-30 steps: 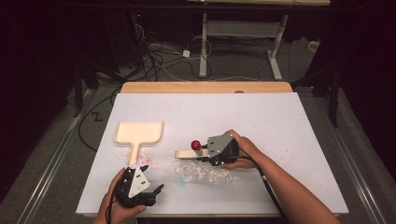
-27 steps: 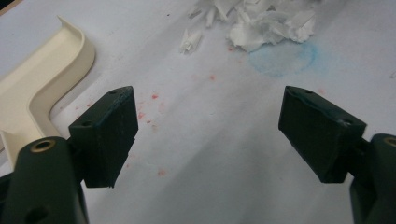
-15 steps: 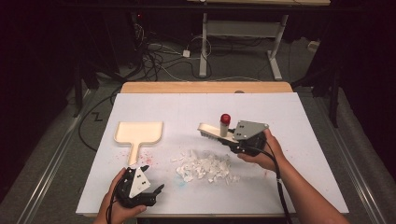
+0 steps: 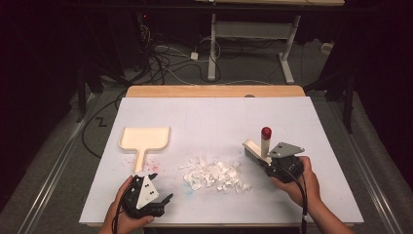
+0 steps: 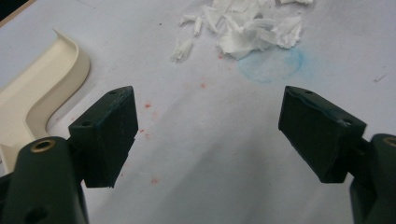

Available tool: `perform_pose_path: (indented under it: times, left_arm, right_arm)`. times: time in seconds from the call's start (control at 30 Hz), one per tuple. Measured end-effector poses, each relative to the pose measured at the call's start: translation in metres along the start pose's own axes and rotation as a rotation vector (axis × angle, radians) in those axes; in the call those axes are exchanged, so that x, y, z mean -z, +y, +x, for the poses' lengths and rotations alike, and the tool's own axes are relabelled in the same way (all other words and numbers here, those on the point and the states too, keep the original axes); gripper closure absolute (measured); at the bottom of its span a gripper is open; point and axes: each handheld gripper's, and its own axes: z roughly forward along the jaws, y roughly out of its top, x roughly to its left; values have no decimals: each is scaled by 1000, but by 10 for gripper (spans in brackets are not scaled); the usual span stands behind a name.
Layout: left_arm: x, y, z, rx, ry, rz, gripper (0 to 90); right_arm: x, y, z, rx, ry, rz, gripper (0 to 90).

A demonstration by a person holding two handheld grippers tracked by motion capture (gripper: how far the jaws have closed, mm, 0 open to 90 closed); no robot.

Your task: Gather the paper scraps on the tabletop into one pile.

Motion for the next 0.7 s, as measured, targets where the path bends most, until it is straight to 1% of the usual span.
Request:
perform_pose_path:
  times: [0.03,0.07,0.13,0.17,0.2,0.23,0.27,0.37,0.43,0.5,0.53,0.57,0.6,0.63,0.67,0.7]
  left_arm:
    - [0,0,0,-4,0,1,189]
    - [-1,0,1,-4,-1,4,190]
    - [0,1,3,16,1,-7,190]
    - [0,1,3,18,3,-10,189]
    - [0,1,3,18,3,-10,189]
    - [1,2,3,18,2,-14,189]
    - [1,2,3,17,3,-17,189]
    - [0,3,5,21,4,-18,189]
    - [1,3,5,22,5,-19,189]
    - [0,3,6,27,5,-23,189]
    - [0,3,6,27,5,-23,189]
    - [0,3,7,27,6,-23,190]
    - [0,3,7,27,4,-22,190]
    - [-1,3,7,26,5,-21,189]
    - [-1,3,6,17,0,-15,190]
    - [-1,3,6,17,0,-15,190]
  right_arm:
    - [0,0,0,0,0,0,678]
    - [-3,1,4,-13,12,-6,678]
    - [-5,2,11,-23,24,-2,677]
    - [-6,4,15,-22,25,-3,678]
    - [-6,4,15,-22,25,-3,678]
    - [-8,5,20,-16,21,0,677]
    - [-9,7,25,1,22,9,676]
    - [-17,15,41,10,10,5,676]
    - [-20,21,49,7,13,-3,676]
    - [-24,27,58,15,14,-16,677]
    - [-24,27,58,15,14,-16,677]
    - [-28,34,66,15,35,-27,677]
    - [-28,34,66,15,35,-27,677]
    - [-30,37,70,19,40,-41,677]
    - [-34,43,78,37,48,-48,677]
    - [-35,45,80,46,40,-59,678]
